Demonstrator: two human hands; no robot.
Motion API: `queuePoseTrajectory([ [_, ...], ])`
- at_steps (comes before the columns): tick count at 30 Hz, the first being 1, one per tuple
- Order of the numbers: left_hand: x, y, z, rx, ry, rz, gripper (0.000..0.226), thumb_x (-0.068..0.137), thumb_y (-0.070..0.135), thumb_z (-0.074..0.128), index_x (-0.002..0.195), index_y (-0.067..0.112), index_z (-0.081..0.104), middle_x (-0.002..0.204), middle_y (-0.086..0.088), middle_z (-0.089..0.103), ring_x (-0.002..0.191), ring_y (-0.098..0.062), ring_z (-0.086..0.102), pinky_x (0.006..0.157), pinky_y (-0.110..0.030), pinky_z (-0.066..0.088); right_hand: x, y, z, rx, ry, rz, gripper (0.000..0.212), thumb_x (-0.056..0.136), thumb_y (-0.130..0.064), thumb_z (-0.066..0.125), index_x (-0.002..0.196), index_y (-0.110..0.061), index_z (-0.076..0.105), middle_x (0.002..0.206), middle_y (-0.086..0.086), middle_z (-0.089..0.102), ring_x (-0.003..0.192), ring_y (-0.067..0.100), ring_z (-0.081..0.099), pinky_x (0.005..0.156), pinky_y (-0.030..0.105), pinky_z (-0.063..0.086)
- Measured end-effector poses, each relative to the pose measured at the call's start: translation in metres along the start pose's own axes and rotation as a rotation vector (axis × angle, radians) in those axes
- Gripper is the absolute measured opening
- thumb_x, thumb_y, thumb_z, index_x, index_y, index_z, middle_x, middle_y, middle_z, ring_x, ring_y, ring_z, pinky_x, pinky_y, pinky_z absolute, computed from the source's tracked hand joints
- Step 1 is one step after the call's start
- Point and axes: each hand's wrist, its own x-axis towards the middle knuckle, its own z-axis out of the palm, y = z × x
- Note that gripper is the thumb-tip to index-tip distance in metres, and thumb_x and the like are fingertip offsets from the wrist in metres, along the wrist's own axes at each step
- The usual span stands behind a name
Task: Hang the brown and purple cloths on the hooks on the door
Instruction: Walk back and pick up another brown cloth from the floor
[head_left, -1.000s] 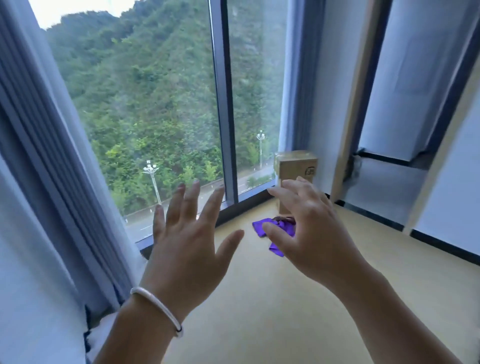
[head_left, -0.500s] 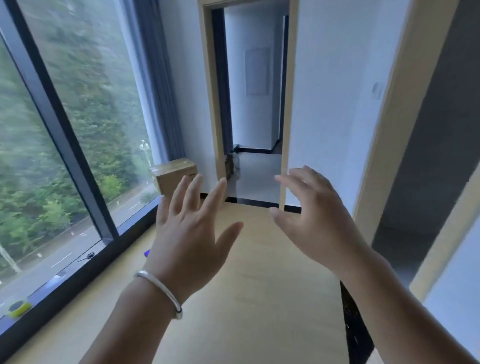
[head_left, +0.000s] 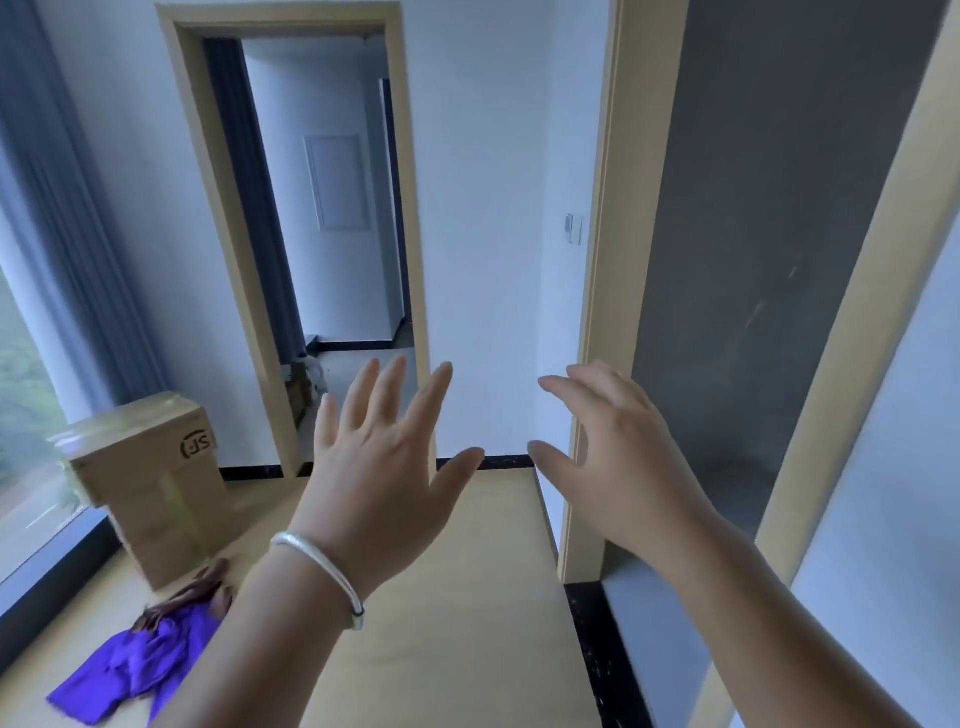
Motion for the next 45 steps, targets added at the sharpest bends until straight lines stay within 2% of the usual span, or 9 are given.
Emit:
queuePoseTrajectory([
  [10, 0.134, -0.054, 0.063, -0.067, 0.033, 0.1, 0.074, 0.085, 0.071, 0.019, 0.148, 0.043, -0.008, 0.16, 0.005, -0.007, 0.145, -0.016, -0.017, 0.118, -0.047, -0.003, 0.114, 0.029, 0.056, -0.074, 0.039, 0.055, 0.055, 0.089, -0.043, 0.058, 0.14, -0.031, 0.04, 0.149, -0.008, 0.032, 0.144, 0.011, 0.013, 0.116, 0.03, 0.018],
  [17, 0.211, -0.063, 0.112, -0.075, -0.001, 0.127, 0.075, 0.085, 0.071, 0.018, 0.147, 0.043, -0.012, 0.16, 0.005, -0.007, 0.145, -0.016, -0.016, 0.116, -0.045, -0.005, 0.18, 0.073, 0.087, -0.095, 0.019, 0.087, 0.054, 0.09, -0.042, 0.056, 0.14, -0.031, 0.039, 0.149, -0.008, 0.031, 0.144, 0.01, 0.01, 0.116, 0.033, 0.021],
  [26, 0.334, -0.056, 0.19, -0.061, 0.018, 0.077, 0.075, 0.086, 0.07, 0.023, 0.149, 0.043, -0.008, 0.16, 0.004, -0.004, 0.146, -0.016, -0.013, 0.117, -0.045, -0.002, 0.295, 0.171, 0.135, -0.062, 0.048, 0.037, 0.054, 0.088, -0.04, 0.059, 0.139, -0.029, 0.043, 0.146, -0.004, 0.036, 0.142, 0.014, 0.021, 0.115, 0.038, 0.025],
  [31, 0.401, -0.058, 0.225, -0.024, 0.026, 0.036, 0.075, 0.086, 0.071, 0.022, 0.149, 0.041, -0.007, 0.16, 0.003, -0.003, 0.146, -0.017, -0.012, 0.118, -0.046, 0.001, 0.362, 0.221, 0.165, -0.035, 0.036, -0.005, 0.054, 0.089, -0.042, 0.057, 0.139, -0.03, 0.042, 0.147, -0.006, 0.035, 0.143, 0.012, 0.016, 0.115, 0.032, 0.021],
  [39, 0.481, -0.082, 0.276, 0.007, 0.008, -0.02, 0.074, 0.086, 0.069, 0.024, 0.149, 0.04, -0.004, 0.16, 0.003, -0.001, 0.146, -0.016, -0.011, 0.117, -0.047, 0.002, 0.452, 0.262, 0.218, 0.007, -0.011, -0.053, 0.053, 0.089, -0.042, 0.058, 0.139, -0.03, 0.043, 0.147, -0.007, 0.035, 0.142, 0.011, 0.016, 0.114, 0.031, 0.02],
  [45, 0.551, -0.132, 0.319, 0.011, -0.003, -0.041, 0.075, 0.085, 0.07, 0.02, 0.149, 0.039, -0.003, 0.16, 0.001, 0.0, 0.147, -0.018, -0.01, 0.118, -0.048, 0.002, 0.53, 0.277, 0.281, -0.009, -0.04, -0.08, 0.054, 0.089, -0.041, 0.058, 0.139, -0.028, 0.042, 0.147, -0.004, 0.036, 0.143, 0.012, 0.017, 0.115, 0.031, 0.018],
])
